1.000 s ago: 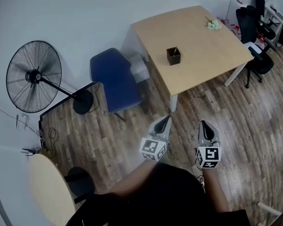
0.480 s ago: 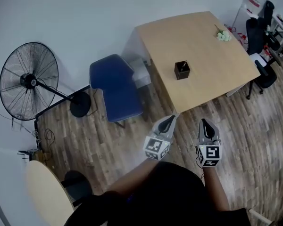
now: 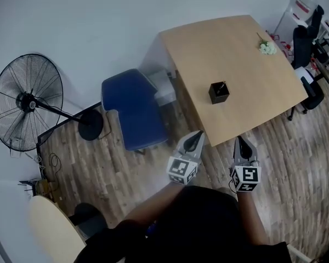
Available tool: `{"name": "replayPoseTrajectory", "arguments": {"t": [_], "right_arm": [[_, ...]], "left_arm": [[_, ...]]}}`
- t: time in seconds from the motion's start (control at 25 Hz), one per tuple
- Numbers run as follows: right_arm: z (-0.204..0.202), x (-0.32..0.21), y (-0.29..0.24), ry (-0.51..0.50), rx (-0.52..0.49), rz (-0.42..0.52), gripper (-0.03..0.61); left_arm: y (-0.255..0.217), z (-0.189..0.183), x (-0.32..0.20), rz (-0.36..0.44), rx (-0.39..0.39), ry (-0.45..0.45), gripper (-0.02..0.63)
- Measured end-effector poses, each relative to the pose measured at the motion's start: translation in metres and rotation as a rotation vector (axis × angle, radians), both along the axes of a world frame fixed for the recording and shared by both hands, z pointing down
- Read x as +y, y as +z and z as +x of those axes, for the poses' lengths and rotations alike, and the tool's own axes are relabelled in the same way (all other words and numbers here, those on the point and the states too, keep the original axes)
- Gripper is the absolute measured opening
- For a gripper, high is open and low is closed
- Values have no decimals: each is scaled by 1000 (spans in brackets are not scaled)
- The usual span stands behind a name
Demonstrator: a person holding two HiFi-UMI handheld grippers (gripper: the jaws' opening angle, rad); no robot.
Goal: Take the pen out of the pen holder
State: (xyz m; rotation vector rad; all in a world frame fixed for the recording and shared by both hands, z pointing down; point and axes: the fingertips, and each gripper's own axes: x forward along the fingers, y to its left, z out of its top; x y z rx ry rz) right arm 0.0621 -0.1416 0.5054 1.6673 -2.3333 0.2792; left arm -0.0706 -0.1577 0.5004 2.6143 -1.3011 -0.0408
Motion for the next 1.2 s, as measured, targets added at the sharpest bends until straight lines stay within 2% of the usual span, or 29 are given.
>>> {"name": "replayPoseTrajectory", "arguments": {"t": [0.2,0.52,0.92,1.2], "right_arm": [[5,-18,18,22,3,-41,3],[27,-61,31,44,-9,-46,3],[59,-192,52,-87,-52,-117,3],[56,-271,85,-215,-59,-188,18]], "left_arm": [[9,-3,-27,-16,18,6,3],[27,18,-66,-30,7,16,3],[36,54,-160,-48,-60,-54,3],[54,79,-223,-84,-56,-75,3]]}}
